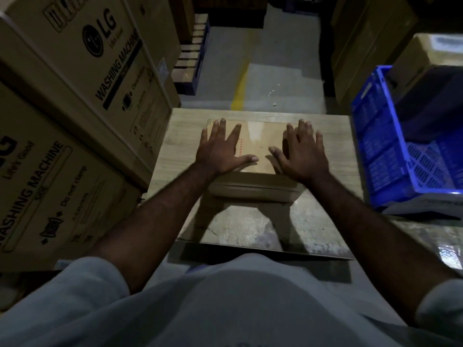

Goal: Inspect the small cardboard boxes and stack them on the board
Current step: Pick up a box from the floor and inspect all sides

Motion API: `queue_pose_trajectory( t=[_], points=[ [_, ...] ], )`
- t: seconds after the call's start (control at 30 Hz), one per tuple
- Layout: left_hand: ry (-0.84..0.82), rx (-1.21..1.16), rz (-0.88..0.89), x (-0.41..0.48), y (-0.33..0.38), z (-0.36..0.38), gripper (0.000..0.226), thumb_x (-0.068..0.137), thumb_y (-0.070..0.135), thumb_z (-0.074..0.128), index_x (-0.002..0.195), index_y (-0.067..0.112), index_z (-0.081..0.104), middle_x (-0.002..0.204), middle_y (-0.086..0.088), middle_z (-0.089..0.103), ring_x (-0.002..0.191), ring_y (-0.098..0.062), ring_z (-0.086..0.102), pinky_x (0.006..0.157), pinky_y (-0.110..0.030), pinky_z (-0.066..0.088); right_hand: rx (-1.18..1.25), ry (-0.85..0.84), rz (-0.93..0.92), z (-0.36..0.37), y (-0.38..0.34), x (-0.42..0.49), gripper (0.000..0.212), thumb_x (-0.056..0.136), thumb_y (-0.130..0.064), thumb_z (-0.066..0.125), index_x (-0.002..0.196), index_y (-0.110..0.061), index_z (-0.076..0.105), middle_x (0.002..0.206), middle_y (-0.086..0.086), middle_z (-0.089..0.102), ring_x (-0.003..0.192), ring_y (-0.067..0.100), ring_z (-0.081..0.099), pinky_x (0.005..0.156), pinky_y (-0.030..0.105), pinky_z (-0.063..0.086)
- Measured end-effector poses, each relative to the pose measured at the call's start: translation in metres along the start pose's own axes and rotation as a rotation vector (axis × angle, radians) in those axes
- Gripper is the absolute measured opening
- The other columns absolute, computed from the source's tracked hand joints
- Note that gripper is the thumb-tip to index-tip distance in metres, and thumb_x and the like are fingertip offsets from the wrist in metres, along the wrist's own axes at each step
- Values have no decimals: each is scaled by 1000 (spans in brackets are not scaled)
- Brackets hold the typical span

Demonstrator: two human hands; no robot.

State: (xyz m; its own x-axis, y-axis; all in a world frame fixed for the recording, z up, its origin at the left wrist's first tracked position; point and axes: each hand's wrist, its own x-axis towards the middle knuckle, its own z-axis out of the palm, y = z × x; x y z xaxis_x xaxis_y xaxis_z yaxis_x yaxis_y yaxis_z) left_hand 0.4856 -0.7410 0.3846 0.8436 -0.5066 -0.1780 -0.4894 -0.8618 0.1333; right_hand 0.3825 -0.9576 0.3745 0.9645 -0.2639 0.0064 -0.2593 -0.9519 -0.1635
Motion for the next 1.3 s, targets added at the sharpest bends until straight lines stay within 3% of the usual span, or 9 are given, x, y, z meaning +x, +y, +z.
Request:
queue_pose_trajectory(
  t=[0.17, 0.4, 0.57, 0.77, 0.87, 1.0, 1.07, 1.17, 1.3],
  points=[
    [-50, -59, -64, 16, -14, 5, 118, 75, 97, 37, 164, 29, 1, 171, -7, -12, 158, -29, -11, 123, -62, 1, 27, -114, 81, 6, 7, 21, 99, 97, -76, 23, 165, -6, 8, 172, 23, 1, 160, 37, -1, 128, 57, 10],
    [18, -116, -38, 19, -19, 17, 115, 75, 98, 32, 164, 30, 4, 172, -7, -9, 158, -29, -9, 125, -58, 8, 62, -62, 85, 15, 7, 23, 95, 100, -71, 29, 165, -5, 10, 172, 25, 3, 160, 36, 0, 129, 53, 11],
    [65, -212, -37, 18, -21, 17, 103, 84, 85, 46, 164, 29, 14, 172, -5, -5, 158, -26, -7, 124, -55, 12, 82, -65, 88, 15, 7, 20, 94, 100, -71, 30, 166, -7, 7, 172, 22, -1, 161, 34, -3, 129, 52, 10],
    [222, -516, -145, 1, -36, 34, 94, 84, 64, 67, 159, 22, 28, 170, -8, 12, 148, -29, 35, 112, -49, 43, 210, -50, 111, 14, 13, 8, 88, 101, -64, 43, 166, -13, 13, 173, 20, -6, 160, 34, -8, 125, 55, 17],
    [237, -815, -262, -16, -46, 43, 93, 82, 60, 74, 155, 22, 33, 151, -7, 46, 129, -20, 55, 102, -42, 53, 394, -6, 190, 15, 17, -6, 84, 101, -56, 54, 165, -17, 17, 173, 19, -4, 160, 36, 1, 122, 55, 26],
    [131, -1170, -344, -52, -49, 59, 64, 92, 40, 74, 146, 22, 44, 119, 13, 64, 114, -13, 65, 101, -42, 55, 752, 109, 259, 29, 32, -36, 86, 99, -55, 61, 165, -17, 20, 168, 8, 29, 153, 25, 32, 123, 42, 34],
    [65, -1220, -324, -64, -53, 69, 69, 90, 37, 76, 149, 22, 43, 122, 15, 62, 118, -11, 61, 104, -42, 52, 946, 84, 296, 36, 37, -52, 90, 96, -59, 63, 164, -19, 20, 160, -2, 42, 142, 16, 46, 116, 31, 43],
    [-20, -1211, -343, -69, -54, 77, 84, 78, 44, 85, 149, 24, 43, 132, 8, 61, 122, -12, 58, 110, -43, 47, 1019, -25, 313, 48, 43, -69, 101, 82, -67, 72, 162, -30, 24, 149, -3, 57, 132, 17, 58, 108, 42, 51],
    [29, -1159, -414, -61, -45, 74, 101, 66, 56, 87, 149, 20, 43, 138, 1, 62, 127, -21, 59, 110, -45, 49, 979, -71, 306, 51, 46, -66, 91, 83, -36, 86, 158, -26, 36, 131, -11, 65, 123, 14, 62, 106, 40, 52]
  ],
)
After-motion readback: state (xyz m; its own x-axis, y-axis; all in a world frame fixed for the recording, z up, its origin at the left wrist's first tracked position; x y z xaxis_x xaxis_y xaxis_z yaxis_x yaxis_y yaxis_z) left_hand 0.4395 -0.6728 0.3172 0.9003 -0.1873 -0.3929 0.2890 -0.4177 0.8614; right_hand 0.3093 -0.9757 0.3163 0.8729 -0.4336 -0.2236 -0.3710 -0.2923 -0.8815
